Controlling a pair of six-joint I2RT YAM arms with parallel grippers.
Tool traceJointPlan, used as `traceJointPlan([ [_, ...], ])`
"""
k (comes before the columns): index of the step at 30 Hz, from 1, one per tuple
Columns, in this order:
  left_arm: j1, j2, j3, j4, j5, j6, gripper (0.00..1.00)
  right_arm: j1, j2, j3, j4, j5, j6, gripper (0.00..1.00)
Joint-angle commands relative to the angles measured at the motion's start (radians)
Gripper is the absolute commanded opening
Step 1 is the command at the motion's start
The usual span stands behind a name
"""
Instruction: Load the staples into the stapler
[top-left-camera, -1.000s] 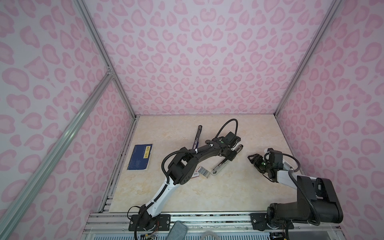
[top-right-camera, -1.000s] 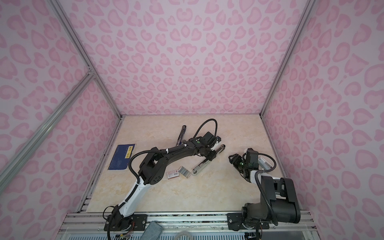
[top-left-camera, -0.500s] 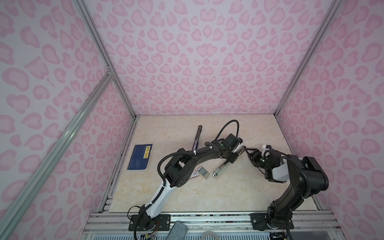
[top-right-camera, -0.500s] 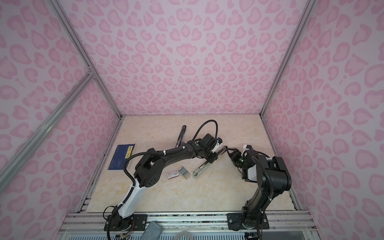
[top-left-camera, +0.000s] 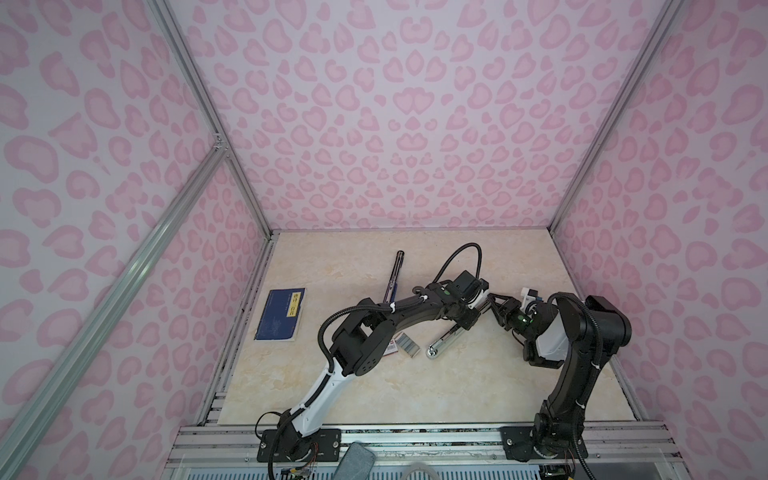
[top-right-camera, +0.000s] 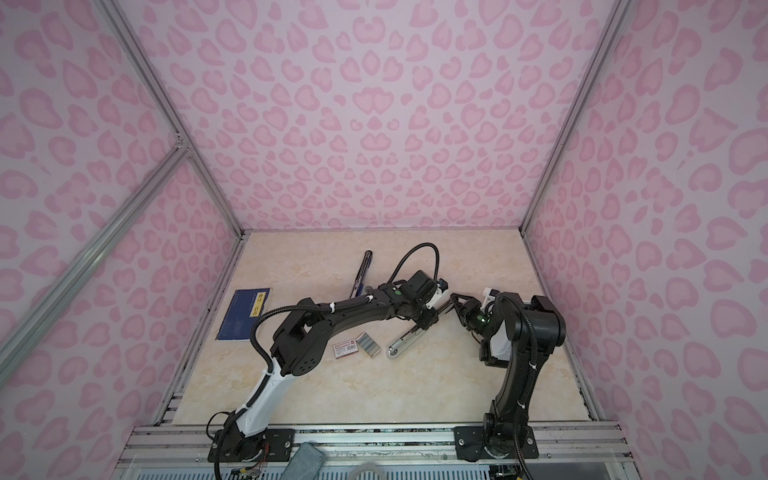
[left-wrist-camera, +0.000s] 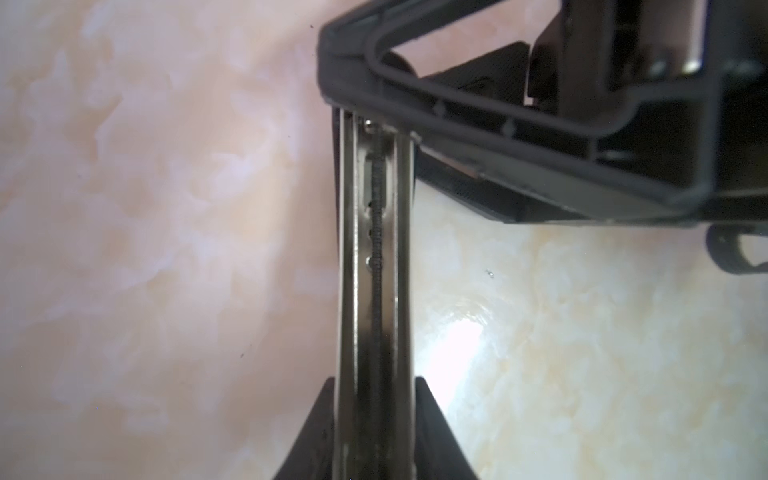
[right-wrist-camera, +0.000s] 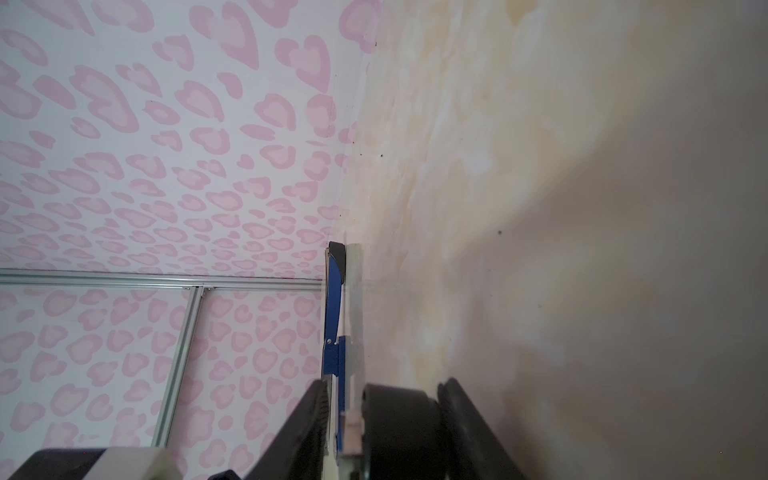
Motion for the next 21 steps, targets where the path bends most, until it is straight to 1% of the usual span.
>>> traceJointPlan([
  [1, -0.001, 0.011, 0.019, 0.018, 0.028, 0.006, 0.16, 0.000, -0.002, -0.005, 0.058, -0.018, 0.008, 0.50],
  [3, 0.000, 0.013, 0.019, 0.016, 0.024, 0.004, 0.16, 0.000, -0.011, -0.007, 0.053, -0.020, 0.007, 0.49],
  [5, 0.000, 0.013, 0.019, 0.017, 0.023, 0.002, 0.18, 0.002, -0.022, -0.006, 0.022, -0.017, -0.008, 0.45],
  [9, 0.000, 0.001, 0.015, 0.017, 0.009, -0.002, 0.35, 0.002, -0.047, -0.001, -0.072, -0.009, -0.065, 0.38],
  [10, 0.000, -0.004, 0.013, 0.018, 0.006, -0.002, 0.42, 0.002, -0.052, -0.001, -0.092, -0.004, -0.079, 0.37],
  [12, 0.000, -0.026, -0.001, 0.026, -0.004, -0.006, 0.47, 0.002, -0.067, -0.002, -0.135, 0.005, -0.109, 0.36],
  [14, 0.000, -0.062, -0.033, 0.044, -0.021, -0.010, 0.50, 0.002, -0.081, -0.003, -0.158, 0.011, -0.130, 0.36],
  [17, 0.000, -0.133, -0.091, 0.067, -0.061, -0.015, 0.51, 0.001, -0.106, -0.009, -0.168, 0.014, -0.153, 0.35],
  [19, 0.000, -0.200, -0.166, 0.099, -0.086, -0.023, 0.51, 0.004, -0.129, -0.013, -0.186, 0.017, -0.174, 0.36],
  [21, 0.000, -0.292, -0.283, 0.157, -0.115, -0.042, 0.53, 0.009, -0.164, -0.015, -0.224, 0.022, -0.205, 0.36],
])
